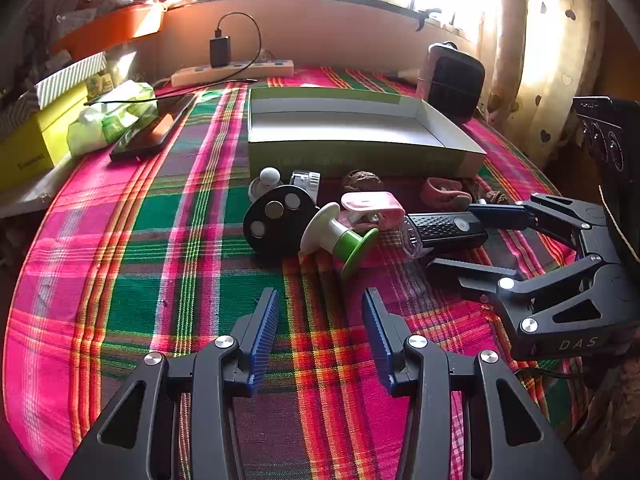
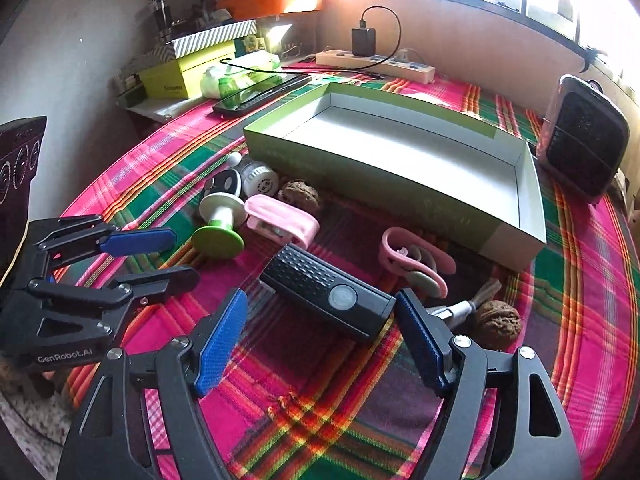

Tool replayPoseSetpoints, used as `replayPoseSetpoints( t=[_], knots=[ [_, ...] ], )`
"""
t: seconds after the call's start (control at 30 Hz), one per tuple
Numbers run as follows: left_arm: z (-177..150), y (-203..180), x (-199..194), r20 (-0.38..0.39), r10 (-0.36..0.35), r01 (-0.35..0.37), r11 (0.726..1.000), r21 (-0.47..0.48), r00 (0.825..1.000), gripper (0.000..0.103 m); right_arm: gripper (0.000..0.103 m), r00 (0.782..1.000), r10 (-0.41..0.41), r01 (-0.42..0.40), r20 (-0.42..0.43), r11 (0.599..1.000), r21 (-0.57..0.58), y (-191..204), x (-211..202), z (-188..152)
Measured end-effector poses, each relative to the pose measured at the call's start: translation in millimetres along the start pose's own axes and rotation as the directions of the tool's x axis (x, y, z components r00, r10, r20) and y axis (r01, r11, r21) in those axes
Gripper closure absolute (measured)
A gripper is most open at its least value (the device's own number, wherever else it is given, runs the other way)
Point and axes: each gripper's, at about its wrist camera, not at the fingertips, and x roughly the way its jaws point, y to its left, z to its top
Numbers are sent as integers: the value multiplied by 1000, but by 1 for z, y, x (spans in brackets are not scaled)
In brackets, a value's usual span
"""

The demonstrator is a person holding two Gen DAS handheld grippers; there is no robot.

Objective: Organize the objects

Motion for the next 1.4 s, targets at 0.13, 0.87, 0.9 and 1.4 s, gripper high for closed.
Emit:
replayPoseSetpoints(
  t=[0.13,0.87,0.9,1.4],
  knots=[
    [1,1,0,-4,-10,10,1000,-6,1000,62,35,999,48,-48,-8,999,-6,7,-2,-4],
    [3,5,0,-6,-37,36,999,-12,999,62,71,998,-67,67,-2,998,-22,11,13,6],
    [4,5,0,-6,-37,37,999,-12,999,62,75,997,-72,72,-1,997,-21,11,12,5],
    [18,-3,8,21,-64,63,996,67,998,61,75,998,-66,65,9,997,42,9,-3,-13]
  ],
)
